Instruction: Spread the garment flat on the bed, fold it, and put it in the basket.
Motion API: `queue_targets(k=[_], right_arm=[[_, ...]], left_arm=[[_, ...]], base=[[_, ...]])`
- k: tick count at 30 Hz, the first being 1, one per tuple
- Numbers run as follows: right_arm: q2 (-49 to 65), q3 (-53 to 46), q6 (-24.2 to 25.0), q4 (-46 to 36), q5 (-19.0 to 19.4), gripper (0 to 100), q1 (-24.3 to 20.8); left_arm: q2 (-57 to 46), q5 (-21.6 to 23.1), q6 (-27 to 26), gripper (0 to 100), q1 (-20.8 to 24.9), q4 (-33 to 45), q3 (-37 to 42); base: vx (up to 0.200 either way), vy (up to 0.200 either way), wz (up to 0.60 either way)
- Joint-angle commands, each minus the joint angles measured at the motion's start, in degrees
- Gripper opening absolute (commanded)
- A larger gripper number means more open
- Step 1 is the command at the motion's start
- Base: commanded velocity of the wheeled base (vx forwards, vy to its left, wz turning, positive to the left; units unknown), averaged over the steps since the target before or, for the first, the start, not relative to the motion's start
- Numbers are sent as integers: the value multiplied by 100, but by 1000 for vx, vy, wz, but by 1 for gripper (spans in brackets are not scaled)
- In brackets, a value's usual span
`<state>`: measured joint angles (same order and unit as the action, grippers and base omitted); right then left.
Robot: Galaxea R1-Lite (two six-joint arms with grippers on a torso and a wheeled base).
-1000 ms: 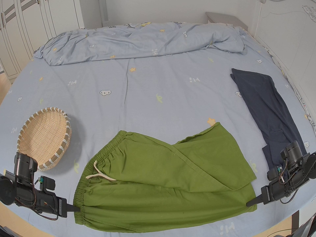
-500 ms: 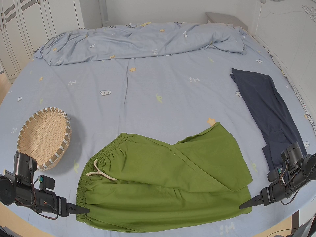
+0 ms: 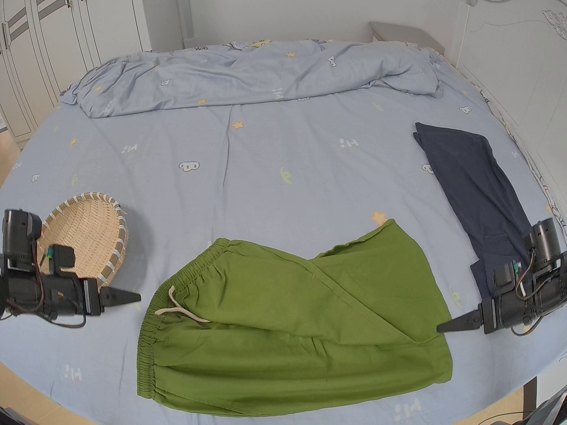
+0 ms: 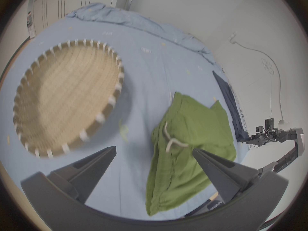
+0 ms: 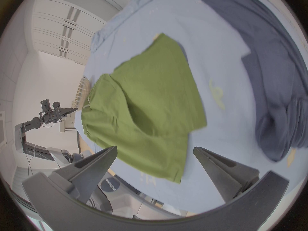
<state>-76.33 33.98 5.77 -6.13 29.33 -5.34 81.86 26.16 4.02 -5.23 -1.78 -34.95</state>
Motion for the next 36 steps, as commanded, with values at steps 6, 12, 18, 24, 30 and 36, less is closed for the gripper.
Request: queue_targets(k=[6, 12, 18, 24, 30, 36], right_arm=[[-418, 821, -5, 314, 11, 100, -213], [-568, 725, 3, 596, -6, 100, -204], [-568, 742, 12, 613, -6, 100, -178], [-559, 733, 3, 613, -6, 100, -204], [-559, 733, 3, 613, -15, 100, -187], [-541, 733, 12, 613, -15, 100, -187]], left_arm=[[1306, 3, 310, 100, 822, -15, -1875], [2115, -6, 398, 100, 1296, -24, -2675], [2695, -67, 450, 100, 1613, -261, -2824], [2994, -208, 705, 100, 1727, -578, -2859], [3090, -225, 863, 100, 1771, -622, -2886], [3336, -234, 872, 100, 1894, -727, -2947]], base=[[0, 0, 0], [0, 0, 0], [0, 0, 0], [0, 0, 0], [0, 0, 0], [0, 0, 0]])
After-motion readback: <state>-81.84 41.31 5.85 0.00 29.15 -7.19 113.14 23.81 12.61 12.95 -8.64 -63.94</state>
